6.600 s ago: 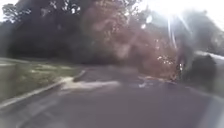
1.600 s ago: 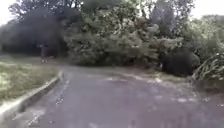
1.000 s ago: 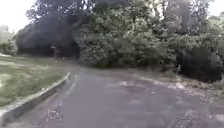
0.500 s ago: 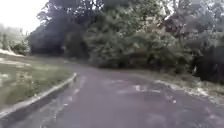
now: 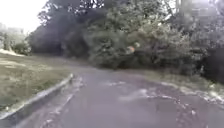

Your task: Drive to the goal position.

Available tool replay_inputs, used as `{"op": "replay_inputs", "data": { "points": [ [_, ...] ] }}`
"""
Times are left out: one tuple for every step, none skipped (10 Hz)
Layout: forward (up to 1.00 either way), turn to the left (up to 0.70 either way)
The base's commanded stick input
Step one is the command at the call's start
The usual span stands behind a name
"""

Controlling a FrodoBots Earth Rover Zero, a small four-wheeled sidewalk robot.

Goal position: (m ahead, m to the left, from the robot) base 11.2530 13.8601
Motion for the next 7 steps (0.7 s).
{"op": "replay_inputs", "data": {
  "points": [
    [1.00,0.00],
    [1.00,0.00],
    [1.00,0.00],
    [1.00,0.00],
    [1.00,0.00],
    [1.00,0.00],
    [1.00,0.00]
  ]
}}
